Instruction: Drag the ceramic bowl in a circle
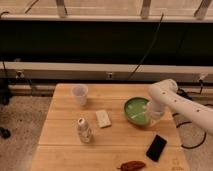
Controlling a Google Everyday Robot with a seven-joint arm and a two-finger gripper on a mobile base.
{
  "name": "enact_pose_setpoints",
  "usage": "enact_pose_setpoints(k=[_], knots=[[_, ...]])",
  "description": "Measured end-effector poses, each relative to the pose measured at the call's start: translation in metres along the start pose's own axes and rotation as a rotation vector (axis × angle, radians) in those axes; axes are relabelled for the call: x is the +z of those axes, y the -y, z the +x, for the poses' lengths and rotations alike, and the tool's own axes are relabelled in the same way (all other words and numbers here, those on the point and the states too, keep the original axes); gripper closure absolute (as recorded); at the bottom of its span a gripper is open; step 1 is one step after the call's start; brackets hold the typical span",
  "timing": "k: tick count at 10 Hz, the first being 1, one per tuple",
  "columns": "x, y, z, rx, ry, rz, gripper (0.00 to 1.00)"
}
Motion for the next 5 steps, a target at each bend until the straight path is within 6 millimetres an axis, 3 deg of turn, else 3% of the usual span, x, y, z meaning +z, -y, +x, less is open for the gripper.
enact_pose_setpoints(k=[2, 5], knots=[[0.000, 0.014, 0.021, 0.022, -0.044, -0.005, 0.83], [-0.001, 0.049, 0.032, 0.007, -0.078, 0.009, 0.83]])
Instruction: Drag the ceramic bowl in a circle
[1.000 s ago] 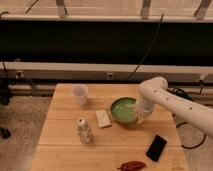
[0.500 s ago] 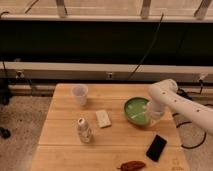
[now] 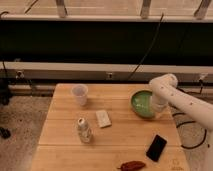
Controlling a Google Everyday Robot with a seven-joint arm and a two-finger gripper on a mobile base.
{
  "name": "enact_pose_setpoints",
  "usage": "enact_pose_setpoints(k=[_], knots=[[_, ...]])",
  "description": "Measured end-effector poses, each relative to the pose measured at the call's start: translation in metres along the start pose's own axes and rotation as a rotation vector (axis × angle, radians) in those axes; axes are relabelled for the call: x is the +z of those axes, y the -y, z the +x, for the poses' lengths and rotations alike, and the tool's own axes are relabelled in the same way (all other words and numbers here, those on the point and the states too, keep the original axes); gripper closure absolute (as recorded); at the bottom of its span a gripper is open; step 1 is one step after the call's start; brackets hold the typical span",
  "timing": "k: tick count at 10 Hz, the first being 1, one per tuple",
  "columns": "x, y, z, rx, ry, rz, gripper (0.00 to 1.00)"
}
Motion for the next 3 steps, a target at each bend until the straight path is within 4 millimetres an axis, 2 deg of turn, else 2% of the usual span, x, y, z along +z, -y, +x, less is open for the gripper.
enact_pose_setpoints(k=[3], knots=[[-0.007, 0.032, -0.021, -0.053, 0.004, 0.039, 0.83]])
